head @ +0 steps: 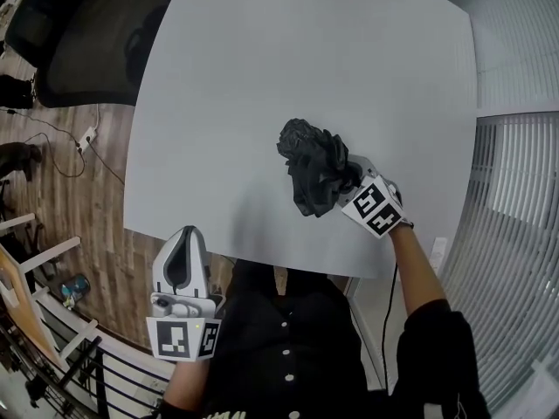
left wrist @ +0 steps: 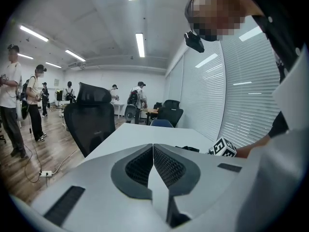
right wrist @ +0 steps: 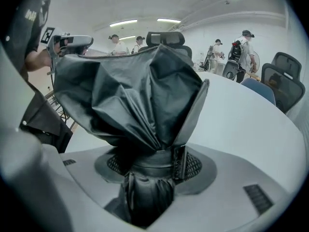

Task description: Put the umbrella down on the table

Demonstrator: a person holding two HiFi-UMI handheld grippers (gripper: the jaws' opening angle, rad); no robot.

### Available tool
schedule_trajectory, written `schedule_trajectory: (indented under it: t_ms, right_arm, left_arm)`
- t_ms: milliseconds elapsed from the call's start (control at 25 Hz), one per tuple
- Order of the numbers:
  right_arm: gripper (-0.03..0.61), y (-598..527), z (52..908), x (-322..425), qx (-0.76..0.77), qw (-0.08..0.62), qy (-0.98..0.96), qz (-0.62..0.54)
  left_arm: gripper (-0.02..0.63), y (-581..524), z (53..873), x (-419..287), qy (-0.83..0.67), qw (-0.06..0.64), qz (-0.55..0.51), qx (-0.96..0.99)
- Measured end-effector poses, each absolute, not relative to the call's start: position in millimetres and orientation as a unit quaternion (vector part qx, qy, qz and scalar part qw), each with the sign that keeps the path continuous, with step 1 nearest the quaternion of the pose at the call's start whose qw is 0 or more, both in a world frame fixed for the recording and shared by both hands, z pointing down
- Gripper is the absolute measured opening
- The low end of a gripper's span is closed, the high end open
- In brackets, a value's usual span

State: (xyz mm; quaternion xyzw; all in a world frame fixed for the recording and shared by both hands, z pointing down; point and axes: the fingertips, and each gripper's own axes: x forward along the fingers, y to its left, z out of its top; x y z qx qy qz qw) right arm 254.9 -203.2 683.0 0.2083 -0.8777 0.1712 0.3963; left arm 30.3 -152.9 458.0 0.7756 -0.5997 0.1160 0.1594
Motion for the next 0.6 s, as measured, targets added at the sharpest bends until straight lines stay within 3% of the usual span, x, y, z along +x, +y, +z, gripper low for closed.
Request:
schedule_trajectory:
  t_ms: [600]
  right_arm:
    - [0.262, -199.0, 706.2, 228.3, 0.130, 0.463, -0.867, 0.127]
  left_arm:
    - [0.017, -164.2, 476.4, 27.8, -0.584, 0.180, 0.127, 0.782]
